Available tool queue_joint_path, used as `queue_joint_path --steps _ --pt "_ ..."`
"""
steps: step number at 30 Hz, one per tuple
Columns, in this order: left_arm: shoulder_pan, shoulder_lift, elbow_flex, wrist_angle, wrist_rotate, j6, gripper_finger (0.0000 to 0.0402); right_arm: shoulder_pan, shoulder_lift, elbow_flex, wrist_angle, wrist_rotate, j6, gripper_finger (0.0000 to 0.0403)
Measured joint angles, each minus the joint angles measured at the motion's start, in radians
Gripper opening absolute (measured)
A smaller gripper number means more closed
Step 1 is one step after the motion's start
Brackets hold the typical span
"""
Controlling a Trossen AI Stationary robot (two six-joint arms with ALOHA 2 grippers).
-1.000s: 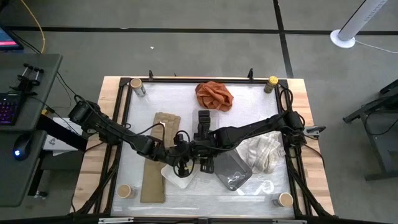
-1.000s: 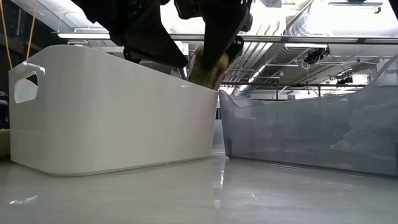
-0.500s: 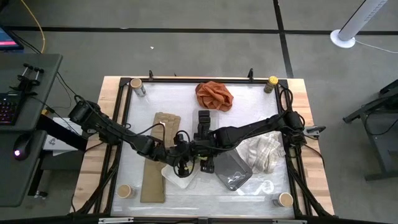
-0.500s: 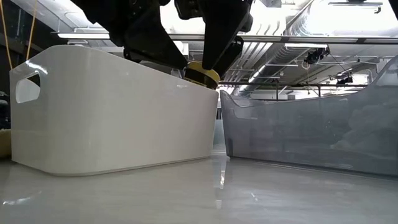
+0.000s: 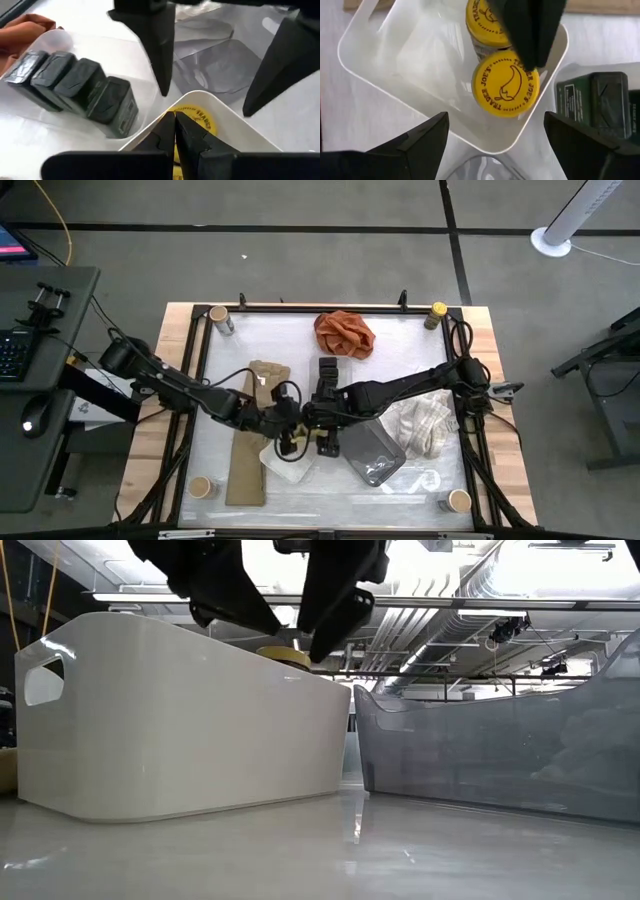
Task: Sort spices by type
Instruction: Put the yellow seasoning bottle into the white bin
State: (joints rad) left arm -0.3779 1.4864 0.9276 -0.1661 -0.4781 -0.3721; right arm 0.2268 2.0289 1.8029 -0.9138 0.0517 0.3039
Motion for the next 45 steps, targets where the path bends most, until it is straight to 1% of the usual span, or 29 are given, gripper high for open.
queue_joint_path --steps 3,5,7,10,13,18,19,21,24,27,29,31,33,36,38,40,42,45 --pt "0.0 -0.041 0.0 -0.014 -0.002 0.014 0.0 0.0 -0.004 0.015 -0.034 0.0 -0.035 0.0323" --pt "0.004 -0.087 0.004 -0.052 -0.003 0.027 0.0 -0.002 -0.012 0.039 -0.082 0.0 -0.05 0.0323" --pt "0.013 -0.148 0.026 -0.154 -0.021 0.035 0.0 -0.006 -0.027 0.065 -0.142 0.0 -0.048 0.0323" --pt "0.034 -0.26 0.05 -0.313 -0.096 0.004 0.0 -0.011 -0.063 0.078 -0.18 0.011 -0.041 0.0323" --pt "0.057 -0.372 0.051 -0.397 -0.14 0.0 0.0 -0.012 -0.104 0.078 -0.189 0.053 -0.04 0.0323" --pt "0.102 -0.513 0.051 -0.425 -0.144 -0.02 0.0 -0.01 -0.146 0.078 -0.286 0.111 -0.04 0.0323" --pt "0.107 -0.53 0.051 -0.422 -0.145 -0.024 0.0 -0.01 -0.146 0.078 -0.317 0.124 -0.03 0.0323" --pt "0.116 -0.56 0.051 -0.421 -0.144 -0.037 0.0 -0.01 -0.146 0.077 -0.398 0.19 0.016 0.0323" --pt "0.129 -0.578 0.051 -0.421 -0.136 -0.025 0.0 -0.033 -0.149 0.042 -0.484 0.249 0.067 0.0323" --pt "0.137 -0.577 0.051 -0.424 -0.117 0.028 0.0 -0.084 -0.185 -0.063 -0.514 0.279 0.13 0.0323" --pt "0.144 -0.575 0.051 -0.429 -0.093 0.058 0.0 -0.131 -0.252 -0.183 -0.488 0.278 0.177 0.0323" --pt "0.15 -0.571 0.051 -0.443 -0.062 0.068 0.0 -0.186 -0.342 -0.332 -0.459 0.272 0.249 0.0323" --pt "0.155 -0.568 0.051 -0.465 -0.041 0.069 0.0 -0.252 -0.449 -0.481 -0.444 0.271 0.36 0.0323" --pt "0.157 -0.564 0.051 -0.481 -0.032 0.071 0.0 -0.364 -0.626 -0.665 -0.421 0.291 0.626 0.0323" --pt "0.169 -0.555 0.051 -0.471 -0.038 0.099 0.0 -0.428 -0.742 -0.76 -0.348 0.344 0.806 0.0323" --pt "0.192 -0.543 0.051 -0.452 -0.048 0.131 0.0 -0.484 -0.837 -0.833 -0.238 0.41 0.914 0.0323" --pt "0.231 -0.524 0.051 -0.406 -0.057 0.157 0.0 -0.547 -0.898 -0.892 -0.156 0.482 0.956 0.0323" --pt "0.299 -0.482 0.051 -0.311 -0.051 0.165 0.0 -0.663 -0.917 -0.941 -0.119 0.563 0.948 0.0323"
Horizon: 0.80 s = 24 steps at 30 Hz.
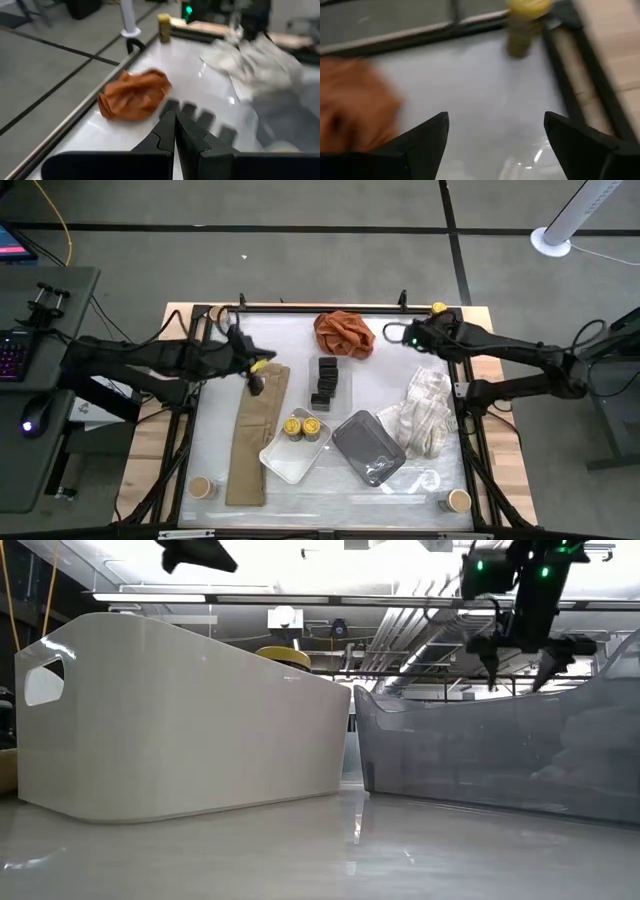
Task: Sort spices by type
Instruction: Put the yellow seasoning bottle into the white bin
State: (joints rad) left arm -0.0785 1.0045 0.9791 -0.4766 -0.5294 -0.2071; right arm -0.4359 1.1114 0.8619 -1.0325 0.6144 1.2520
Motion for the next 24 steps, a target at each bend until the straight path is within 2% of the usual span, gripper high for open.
queue_joint_path --steps 3,7,11,13,16,20,21,24 --pt "0.068 0.054 0.0 0.122 0.038 -0.013 0.0 -0.105 0.006 -0.02 0.031 0.066 -0.004 0.0322" --pt "0.139 0.128 0.0 0.272 0.111 -0.066 0.0 -0.211 0.007 -0.027 0.137 0.133 -0.097 0.0321" --pt "0.175 0.18 0.0 0.343 0.18 -0.096 0.0 -0.288 0.007 -0.02 0.228 0.106 -0.243 0.0317" --pt "0.19 0.195 0.0 0.348 0.184 -0.079 0.0 -0.317 0.007 -0.015 0.228 0.09 -0.263 0.03" --pt "0.224 0.203 0.0 0.347 0.186 -0.04 0.0 -0.348 0.007 -0.014 0.223 0.087 -0.263 0.023" --pt "0.284 0.171 0.0 0.353 0.213 0.003 0.0 -0.358 0.017 -0.014 0.26 0.109 -0.26 0.0056" --pt "0.302 0.155 0.0 0.362 0.222 0.018 0.0 -0.357 0.022 -0.014 0.279 0.132 -0.267 0.0029" --pt "0.365 0.109 0.001 0.379 0.26 0.088 0.0 -0.358 0.054 -0.012 0.309 0.167 -0.219 0.0021"
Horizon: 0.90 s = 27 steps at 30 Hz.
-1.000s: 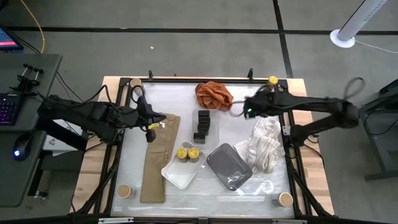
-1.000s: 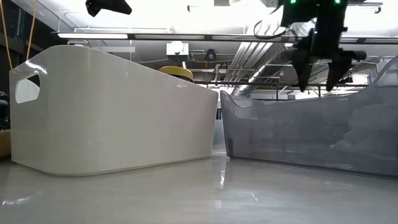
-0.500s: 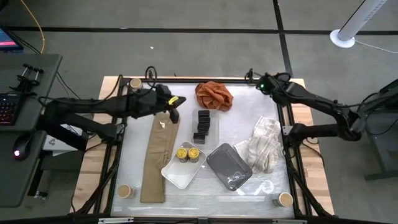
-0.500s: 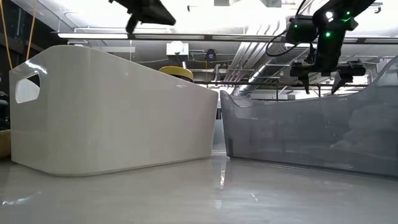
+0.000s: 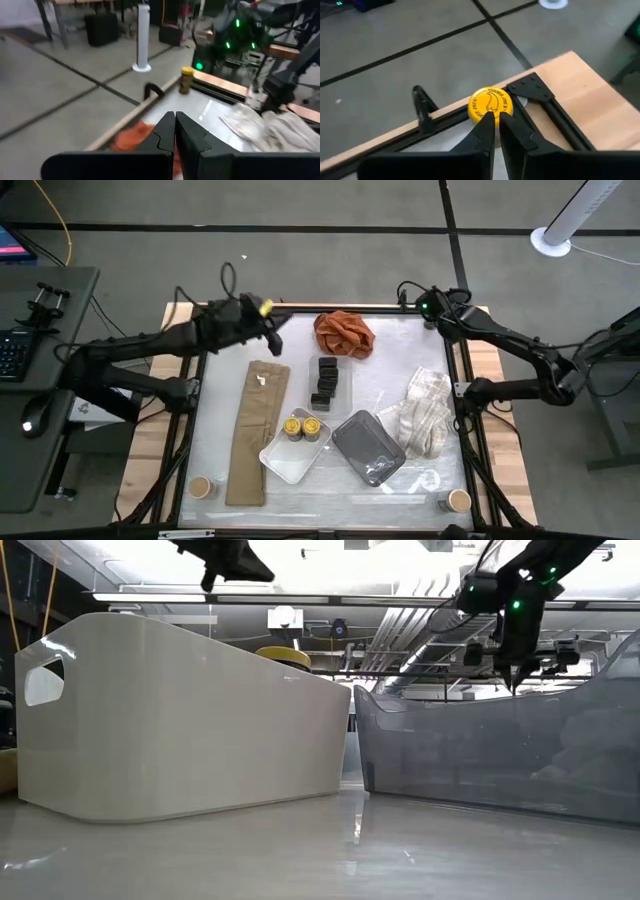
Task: Sort spices by type
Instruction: Put the yellow seasoning bottle into the white bin
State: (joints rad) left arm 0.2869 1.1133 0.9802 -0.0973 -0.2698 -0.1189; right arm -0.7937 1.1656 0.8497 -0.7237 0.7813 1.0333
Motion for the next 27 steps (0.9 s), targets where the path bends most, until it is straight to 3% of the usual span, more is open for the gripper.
queue_joint_path --steps 10,27 --pt "0.155 -0.109 0.0 -0.024 0.081 0.132 0.0 0.0 0.164 0.0 0.05 0.129 0.137 0.0002" --pt "0.185 -0.137 0.0 -0.092 0.072 0.157 0.0 -0.078 0.262 0.0 0.165 0.197 0.099 0.0"
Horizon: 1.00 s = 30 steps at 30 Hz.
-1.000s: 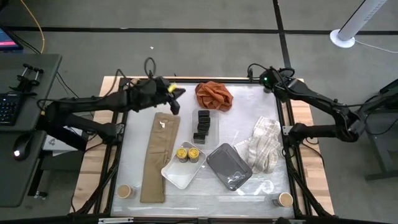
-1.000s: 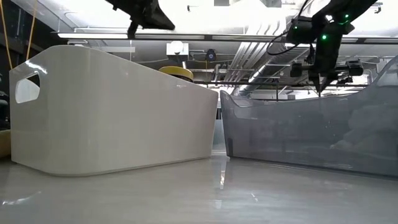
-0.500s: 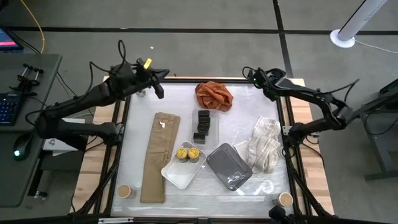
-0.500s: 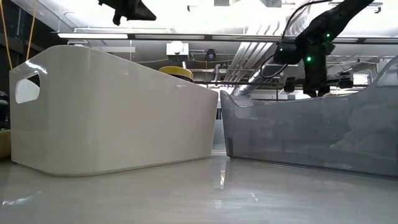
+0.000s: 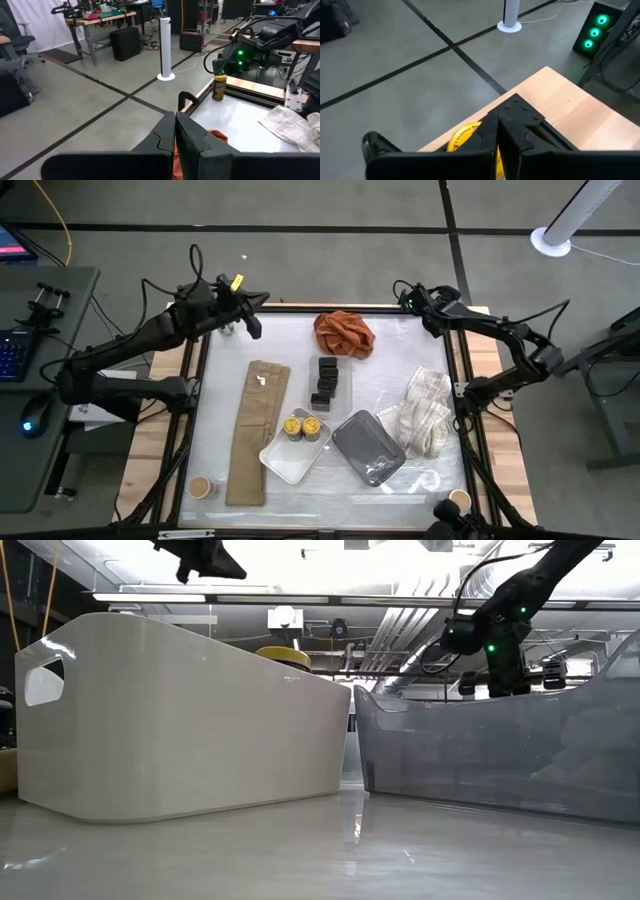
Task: Sort spices by type
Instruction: Put the yellow seasoning bottle into the white bin
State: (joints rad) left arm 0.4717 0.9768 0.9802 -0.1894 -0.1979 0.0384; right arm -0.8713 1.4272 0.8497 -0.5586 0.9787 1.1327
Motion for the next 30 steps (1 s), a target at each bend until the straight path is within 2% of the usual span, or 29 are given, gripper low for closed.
queue_joint_path --steps 5,18,25,30 --pt "0.0 0.0 0.0 -0.01 -0.017 0.0 0.0 0.001 0.016 0.0 -0.002 0.007 0.006 0.0" --pt "0.0 0.0 0.0 -0.079 -0.022 -0.021 0.0 0.01 0.06 0.002 -0.056 -0.059 -0.018 0.0" --pt "-0.001 0.0 0.0 -0.086 -0.022 -0.035 0.0 0.044 0.059 0.003 -0.021 -0.099 -0.17 0.0" --pt "-0.001 0.0 0.0 -0.087 -0.022 -0.035 0.0 0.077 0.058 0.003 -0.017 -0.141 -0.2 0.0"
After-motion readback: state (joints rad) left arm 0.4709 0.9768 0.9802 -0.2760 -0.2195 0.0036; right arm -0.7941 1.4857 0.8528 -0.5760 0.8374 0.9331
